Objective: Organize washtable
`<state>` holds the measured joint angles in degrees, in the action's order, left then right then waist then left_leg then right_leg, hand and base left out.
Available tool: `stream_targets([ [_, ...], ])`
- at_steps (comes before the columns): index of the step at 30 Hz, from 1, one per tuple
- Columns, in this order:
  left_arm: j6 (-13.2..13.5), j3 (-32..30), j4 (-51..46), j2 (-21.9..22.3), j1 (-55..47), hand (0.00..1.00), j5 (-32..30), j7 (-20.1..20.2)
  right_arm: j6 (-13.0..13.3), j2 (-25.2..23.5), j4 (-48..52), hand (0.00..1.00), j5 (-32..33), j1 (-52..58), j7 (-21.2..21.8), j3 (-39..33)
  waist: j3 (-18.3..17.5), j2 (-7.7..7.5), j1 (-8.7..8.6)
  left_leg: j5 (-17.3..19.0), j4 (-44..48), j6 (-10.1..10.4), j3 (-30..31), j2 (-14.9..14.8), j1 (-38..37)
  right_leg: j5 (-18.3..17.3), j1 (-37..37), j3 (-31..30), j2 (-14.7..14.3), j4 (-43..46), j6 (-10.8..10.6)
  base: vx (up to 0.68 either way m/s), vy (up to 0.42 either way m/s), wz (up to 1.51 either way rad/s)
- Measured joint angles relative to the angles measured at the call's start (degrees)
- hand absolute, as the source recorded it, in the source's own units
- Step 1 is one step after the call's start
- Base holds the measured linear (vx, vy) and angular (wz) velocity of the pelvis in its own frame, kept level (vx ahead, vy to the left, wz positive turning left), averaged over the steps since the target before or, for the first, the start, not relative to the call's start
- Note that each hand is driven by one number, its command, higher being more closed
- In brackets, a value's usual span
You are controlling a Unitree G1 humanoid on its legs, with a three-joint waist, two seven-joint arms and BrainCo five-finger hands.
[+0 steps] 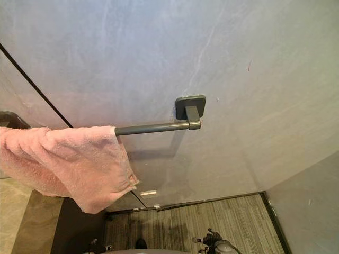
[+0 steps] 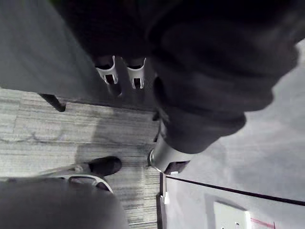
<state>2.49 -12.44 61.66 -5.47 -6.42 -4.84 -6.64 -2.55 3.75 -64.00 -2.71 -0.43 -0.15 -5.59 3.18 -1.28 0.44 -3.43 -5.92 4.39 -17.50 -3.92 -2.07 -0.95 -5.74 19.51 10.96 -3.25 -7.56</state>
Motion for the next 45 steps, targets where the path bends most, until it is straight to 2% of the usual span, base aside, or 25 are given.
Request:
stream_targets([
  [1,-0.07,0.94,-1.40,-0.07,-0.27,0.00,-0.52,-0.48,-0.05,-0.05,1.66,0.00,0.69,0.26,-0.40,0.19,0.02,-0.02,-0.03,0.00,0.00,0.00,-0.01,-0.03,0.00,0.00,0.06,-0.10,0.00,0.01,0.00,0.00,0.000,0.00],
  [3,0.07,3.07,-10.11,0.52,-2.13,0.00,-2.33,-3.00,0.23,-0.01,10.83,0.00,3.95,1.76,-2.35,1.12,0.11,-0.13,-0.29,0.00,0.00,0.00,-0.11,-0.12,0.35,0.01,0.71,-0.52,0.00,0.26,0.00,-0.02,0.001,-0.08],
  [4,0.59,3.39,-19.13,1.38,-3.83,0.00,-3.01,-4.30,1.39,0.02,19.76,0.00,5.68,3.09,-3.38,1.18,0.10,-0.19,-0.31,-0.01,0.01,-0.01,-0.33,-0.27,1.18,0.02,2.14,-1.06,-0.02,0.96,0.01,-0.04,0.012,-0.20],
  [5,1.77,2.83,-27.80,2.29,-5.69,0.00,-5.03,-7.32,3.81,0.06,28.84,0.00,8.05,4.98,-4.45,1.06,0.12,-0.32,-0.26,-0.03,0.05,-0.01,-0.88,-0.45,1.89,0.04,3.60,-2.02,-0.05,1.64,0.04,-0.05,0.016,-0.29],
  [7,2.89,-0.44,-39.12,4.19,-8.64,0.00,-6.39,-10.02,5.87,-0.05,39.85,0.00,10.22,7.00,-5.09,0.87,0.03,-0.63,-0.18,0.01,0.34,-0.01,-2.48,-1.00,2.14,0.15,5.08,-3.39,-0.13,2.19,0.19,-0.01,-0.002,-0.42],
  [8,3.28,-5.43,-50.77,7.43,-12.05,0.00,-7.23,-11.84,7.51,-0.28,51.33,0.00,12.78,10.81,-4.70,0.81,0.10,-1.08,-0.10,0.17,0.43,0.00,-3.65,-1.32,1.89,0.37,5.15,-4.51,-0.41,2.10,0.44,0.03,-0.021,-0.44],
  [9,3.44,-7.26,-55.31,8.61,-13.40,0.00,-7.31,-12.43,8.00,-0.39,55.75,0.00,13.99,12.62,-4.42,0.88,0.29,-1.35,-0.08,0.27,0.45,0.14,-4.17,-1.56,1.56,0.42,5.06,-5.10,-0.60,2.09,0.51,0.04,-0.040,-0.49],
  [11,3.71,-13.34,-70.01,10.67,-18.45,0.00,-8.82,-14.81,8.80,-1.44,70.59,0.00,18.62,20.02,-0.59,2.17,1.23,-2.74,0.37,2.02,2.80,1.01,-5.98,-3.67,0.69,0.75,4.14,-5.83,-2.06,2.09,0.95,0.04,-0.080,-0.38],
  [13,3.60,-16.26,-78.12,11.62,-20.53,0.00,-9.67,-16.93,8.88,-1.10,79.71,0.00,23.18,25.61,2.83,5.02,2.12,-3.26,0.69,5.44,8.41,2.07,-6.15,-6.40,1.00,0.76,2.39,-5.67,-3.10,2.18,0.96,0.03,-0.087,-0.18],
  [14,3.48,-17.09,-80.83,12.00,-21.31,0.00,-9.66,-17.43,8.88,-0.85,82.60,0.00,24.99,27.30,4.04,6.31,2.29,-3.05,0.73,6.60,10.30,2.38,-6.14,-7.38,1.40,0.76,1.82,-5.63,-3.64,2.14,0.96,0.00,-0.125,-0.16],
  [15,2.98,-17.63,-87.56,12.70,-22.56,0.00,-9.65,-17.89,8.90,-0.05,88.62,0.00,29.13,30.34,6.67,9.74,2.46,-2.82,0.77,9.54,14.57,2.86,-5.92,-9.81,2.45,0.72,0.76,-5.45,-4.98,2.12,0.96,0.00,-0.106,-0.12],
  [17,2.68,-18.11,-94.52,13.27,-22.98,0.00,-9.59,-18.67,8.81,1.59,93.57,0.00,33.48,31.79,9.55,14.19,2.48,-2.93,0.94,11.15,17.94,3.28,-5.09,-11.54,3.91,0.47,0.62,-5.24,-6.13,2.07,1.26,0.00,-0.084,-0.02],
  [20,1.62,-18.77,-103.68,13.25,-22.77,0.00,-9.95,-19.96,8.38,5.22,96.11,0.00,39.08,32.18,13.17,20.93,2.62,-3.01,0.79,11.12,19.01,3.54,-2.22,-11.54,6.22,0.19,0.77,-3.34,-6.41,2.02,1.60,0.00,-0.029,0.32],
  [23,0.99,-18.92,-106.78,13.32,-22.72,0.00,-11.37,-20.17,6.96,8.82,95.61,0.00,42.93,31.81,15.33,23.08,2.73,-2.95,1.25,10.42,18.76,3.39,-0.41,-10.05,6.51,-0.31,0.62,-2.16,-5.80,2.21,2.09,0.04,0.015,0.33],
  [30,0.98,-13.83,-107.00,13.57,-23.93,0.00,-11.44,-18.32,6.11,10.22,86.81,0.00,43.63,24.26,15.05,25.50,3.03,-2.65,1.70,8.73,15.96,2.55,0.98,-7.85,5.58,-0.33,0.04,-1.16,-4.72,2.34,2.12,-0.01,0.027,0.15],
  [31,1.03,-12.65,-107.00,13.61,-24.17,0.00,-10.83,-17.68,6.10,10.18,85.59,0.00,43.61,22.61,14.97,26.41,3.05,-2.99,1.62,8.49,15.65,2.41,1.07,-7.55,5.53,-0.33,0.08,-1.02,-4.59,2.45,2.13,-0.04,0.012,0.06],
  [32,1.08,-11.56,-107.00,13.58,-24.25,0.00,-10.34,-17.01,6.05,10.20,84.99,0.00,43.61,21.51,14.76,27.79,3.40,-2.63,1.67,8.40,15.23,2.26,1.16,-7.26,5.56,-0.33,0.17,-0.96,-4.35,2.49,2.13,-0.05,0.018,0.06],
  [37,1.44,-6.66,-106.81,13.66,-25.22,0.00,-4.65,-15.01,6.03,10.34,84.66,0.00,43.62,18.23,13.67,32.74,3.36,-2.73,1.60,7.29,13.48,1.60,1.50,-5.78,5.02,-0.34,0.35,-0.68,-3.25,2.93,2.14,-0.02,0.041,0.07],
  [40,2.99,0.61,-104.72,12.77,-26.47,0.00,6.17,-11.25,6.12,10.29,81.46,0.00,43.50,13.49,12.53,36.03,3.31,-2.81,1.37,6.46,12.16,1.17,1.64,-5.09,4.28,-0.33,0.56,-0.63,-2.65,3.91,2.14,-0.02,0.040,0.06],
  [42,3.60,5.71,-101.66,10.58,-27.18,0.00,21.32,-7.90,6.22,10.15,77.91,0.00,42.60,8.51,10.61,39.22,3.32,-2.80,0.71,5.74,10.98,0.79,1.81,-4.29,4.15,-0.33,0.85,-0.48,-2.05,4.15,2.13,-0.04,0.045,0.09],
  [43,3.61,5.88,-101.40,10.24,-27.60,0.00,24.26,-7.53,6.23,10.08,77.35,0.00,42.58,7.61,10.16,39.86,3.33,-2.77,0.56,5.41,10.45,0.70,1.88,-4.05,4.10,-0.33,0.93,-0.39,-1.90,4.15,2.13,-0.05,0.038,0.11],
  [45,3.56,6.04,-101.20,6.88,-28.76,0.00,33.09,-6.19,6.33,9.37,76.31,0.00,42.46,6.21,8.59,41.02,3.45,-2.55,0.58,4.26,8.50,0.46,2.24,-3.44,3.67,-0.32,1.00,0.23,-1.60,4.17,2.12,-0.05,0.023,0.14],
])
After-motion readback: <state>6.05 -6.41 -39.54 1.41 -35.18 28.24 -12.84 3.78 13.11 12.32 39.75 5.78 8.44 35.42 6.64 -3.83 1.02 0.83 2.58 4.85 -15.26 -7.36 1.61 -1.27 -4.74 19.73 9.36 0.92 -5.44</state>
